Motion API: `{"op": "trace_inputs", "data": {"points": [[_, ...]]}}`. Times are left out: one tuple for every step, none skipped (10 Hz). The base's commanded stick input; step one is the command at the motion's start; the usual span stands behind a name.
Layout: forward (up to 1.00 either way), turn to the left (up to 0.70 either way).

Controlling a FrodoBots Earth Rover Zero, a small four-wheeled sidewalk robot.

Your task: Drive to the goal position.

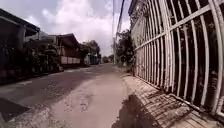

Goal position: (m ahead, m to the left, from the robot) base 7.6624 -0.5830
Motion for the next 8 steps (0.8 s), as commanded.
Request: {"op": "trace_inputs", "data": {"points": [[0.0,0.0],[0.0,0.0],[0.0,0.0],[0.0,0.0],[0.1,0.0],[0.7,0.0],[0.7,0.0],[0.7,0.0]]}}
